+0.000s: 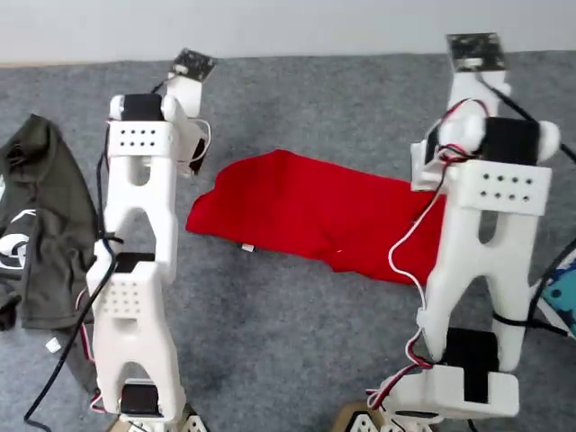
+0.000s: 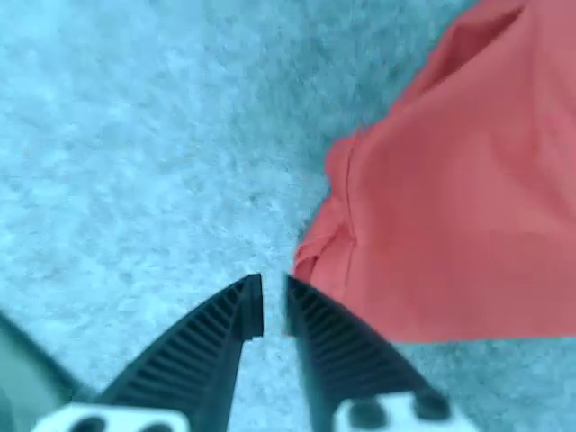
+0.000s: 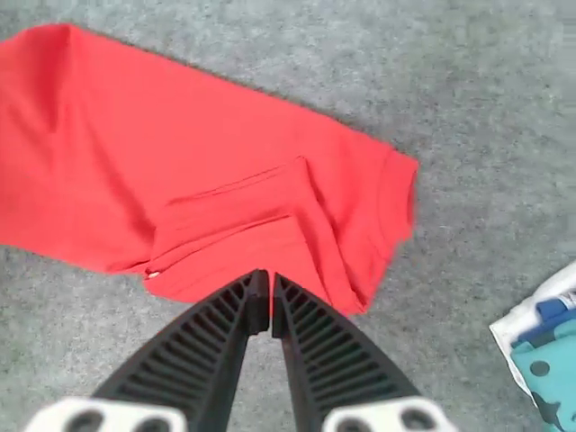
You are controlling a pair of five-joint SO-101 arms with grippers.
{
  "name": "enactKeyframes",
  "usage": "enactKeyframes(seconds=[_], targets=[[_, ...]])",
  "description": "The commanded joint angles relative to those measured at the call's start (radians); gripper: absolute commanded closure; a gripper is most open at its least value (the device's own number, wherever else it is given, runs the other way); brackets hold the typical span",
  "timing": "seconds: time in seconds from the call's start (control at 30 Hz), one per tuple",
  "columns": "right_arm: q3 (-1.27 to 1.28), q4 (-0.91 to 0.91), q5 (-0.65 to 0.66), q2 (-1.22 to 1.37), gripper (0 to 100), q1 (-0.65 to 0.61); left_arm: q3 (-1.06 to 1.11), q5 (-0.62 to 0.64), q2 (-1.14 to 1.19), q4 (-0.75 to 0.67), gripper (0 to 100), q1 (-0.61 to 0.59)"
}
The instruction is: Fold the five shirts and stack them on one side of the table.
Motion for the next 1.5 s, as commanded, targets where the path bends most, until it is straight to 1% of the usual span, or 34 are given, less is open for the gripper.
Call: enactKeyframes(seconds=[0.0, 0.07, 0.23, 0.3, 0.4, 0.63, 0.9, 1.0, 1.13, 1.27, 1.47], targets=[[-0.006, -0.005, 0.003, -0.004, 98.8, -0.022, -0.07, -0.002, 0.037, 0.057, 82, -0.009], [-0.006, -0.001, 0.005, -0.004, 98.8, -0.015, -0.077, -0.002, 0.064, 0.063, 79, -0.015], [-0.006, 0.005, 0.005, -0.005, 98.8, 0.03, -0.085, -0.012, 0.109, 0.063, 78, 0.003], [-0.006, 0.027, 0.005, -0.005, 98.8, 0.042, -0.077, -0.038, 0.11, 0.063, 78, 0.014], [-0.006, 0.044, 0.005, -0.007, 98.8, 0.044, -0.084, -0.044, 0.112, 0.06, 78, 0.021], [-0.003, 0.042, 0.006, -0.047, 98.8, 0.044, -0.085, -0.048, 0.135, 0.003, 78, 0.017], [-0.003, 0.042, 0.011, -0.074, 98.8, 0.045, -0.185, -0.041, 0.288, 0.005, 78, 0.017], [-0.002, 0.042, 0.011, -0.076, 98.8, 0.045, -0.26, -0.009, 0.325, 0.018, 78, 0.014], [-0.002, 0.042, 0.011, -0.071, 98.8, 0.042, -0.321, -0.002, 0.351, 0.018, 78, 0.006], [-0.002, 0.042, 0.011, -0.074, 98.8, 0.044, -0.375, -0.005, 0.359, 0.048, 78, 0.006], [-0.002, 0.042, 0.011, -0.076, 98.8, 0.044, -0.318, -0.005, 0.361, 0.046, 77, 0.014]])
